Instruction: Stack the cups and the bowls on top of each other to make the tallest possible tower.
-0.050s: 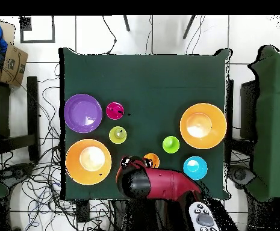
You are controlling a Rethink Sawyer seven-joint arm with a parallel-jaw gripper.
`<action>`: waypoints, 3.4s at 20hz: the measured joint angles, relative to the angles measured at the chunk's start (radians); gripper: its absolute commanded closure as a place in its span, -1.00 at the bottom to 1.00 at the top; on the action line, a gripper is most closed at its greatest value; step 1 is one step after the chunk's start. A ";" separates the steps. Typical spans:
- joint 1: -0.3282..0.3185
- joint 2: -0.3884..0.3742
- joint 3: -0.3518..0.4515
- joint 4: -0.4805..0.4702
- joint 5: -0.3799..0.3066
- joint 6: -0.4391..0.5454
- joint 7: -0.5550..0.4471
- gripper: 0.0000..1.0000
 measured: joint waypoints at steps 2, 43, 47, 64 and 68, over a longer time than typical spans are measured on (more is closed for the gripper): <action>0.000 0.002 0.001 -0.001 -0.007 0.000 0.000 -1.00; -0.047 0.102 -0.018 -0.037 -0.143 -0.027 0.000 -1.00; -0.039 0.128 -0.027 -0.037 -0.143 -0.073 0.000 -1.00; -0.043 0.206 -0.031 -0.038 -0.146 -0.149 0.000 -1.00; -0.051 0.204 -0.032 -0.038 -0.149 -0.149 0.000 -1.00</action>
